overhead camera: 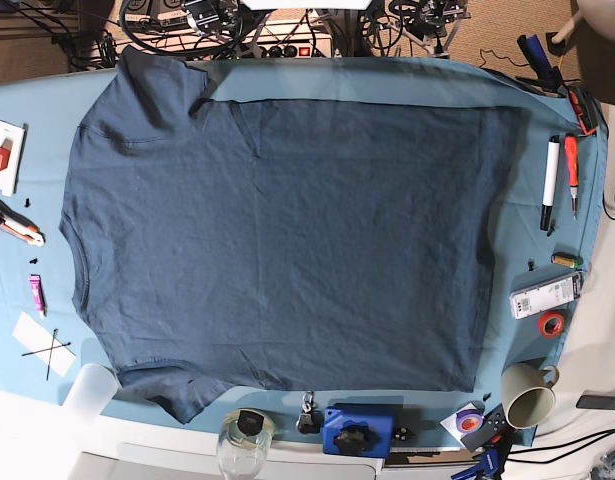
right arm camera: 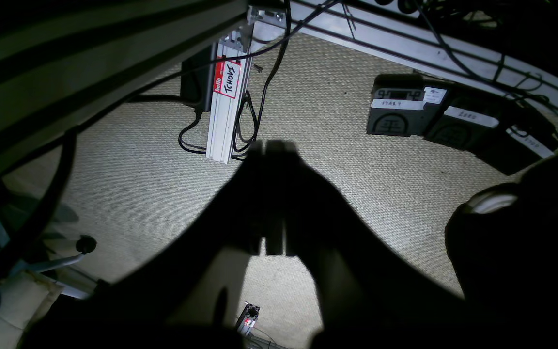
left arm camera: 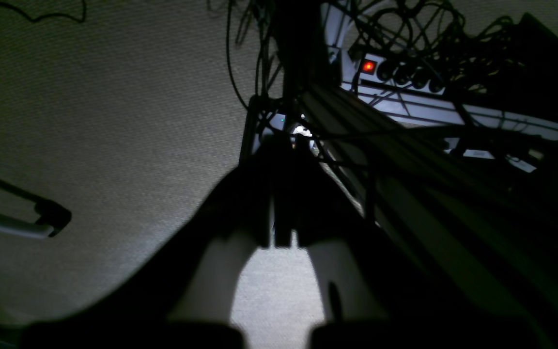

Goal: Fold the T-shirt properly

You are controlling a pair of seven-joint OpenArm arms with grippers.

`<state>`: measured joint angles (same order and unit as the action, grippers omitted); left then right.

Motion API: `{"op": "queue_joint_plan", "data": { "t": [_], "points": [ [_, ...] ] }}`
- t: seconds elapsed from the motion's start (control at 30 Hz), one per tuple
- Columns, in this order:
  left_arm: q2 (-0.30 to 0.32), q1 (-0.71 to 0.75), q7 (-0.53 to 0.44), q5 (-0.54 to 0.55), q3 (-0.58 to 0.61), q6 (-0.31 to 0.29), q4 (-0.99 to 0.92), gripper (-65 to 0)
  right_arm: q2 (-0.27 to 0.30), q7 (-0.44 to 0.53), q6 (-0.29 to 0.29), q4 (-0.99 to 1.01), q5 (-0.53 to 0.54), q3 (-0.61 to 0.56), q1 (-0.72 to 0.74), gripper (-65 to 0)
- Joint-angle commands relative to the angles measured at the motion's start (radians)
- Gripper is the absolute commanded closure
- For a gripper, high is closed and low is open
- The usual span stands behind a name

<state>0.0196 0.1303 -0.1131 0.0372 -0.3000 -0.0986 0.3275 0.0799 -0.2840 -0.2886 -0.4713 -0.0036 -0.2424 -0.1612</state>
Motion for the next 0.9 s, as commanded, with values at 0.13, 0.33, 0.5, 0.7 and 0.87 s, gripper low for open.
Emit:
{"op": "queue_joint_plan", "data": {
  "t": [0.13,0.33,0.5,0.7,0.87],
  "points": [
    [0.003,0.003,-0.01,0.0,0.003,-0.006,0.005,0.0,0.003,-0.008,-0.005,-0.006,-0.005,0.002,-0.003,0.0],
    [0.031,0.03,-0.01,-0.001,0.003,-0.006,0.01,0.0,0.017,-0.031,-0.005,-0.006,-0.005,0.002,-0.008,0.0],
    [0.068,0.114,-0.01,0.0,0.003,-0.006,0.084,0.0,0.062,-0.043,-0.004,-0.012,-0.004,0.002,-0.03,0.0],
    [0.096,0.282,-0.006,0.0,0.003,-0.055,0.277,0.0,0.146,-0.114,-0.005,-0.192,0.064,0.002,-0.153,0.0],
    [0.099,0.447,-0.006,0.0,0.003,-0.103,0.492,0.0,0.231,-0.228,-0.003,-0.462,0.154,0.002,-0.311,0.0]
  ]
}}
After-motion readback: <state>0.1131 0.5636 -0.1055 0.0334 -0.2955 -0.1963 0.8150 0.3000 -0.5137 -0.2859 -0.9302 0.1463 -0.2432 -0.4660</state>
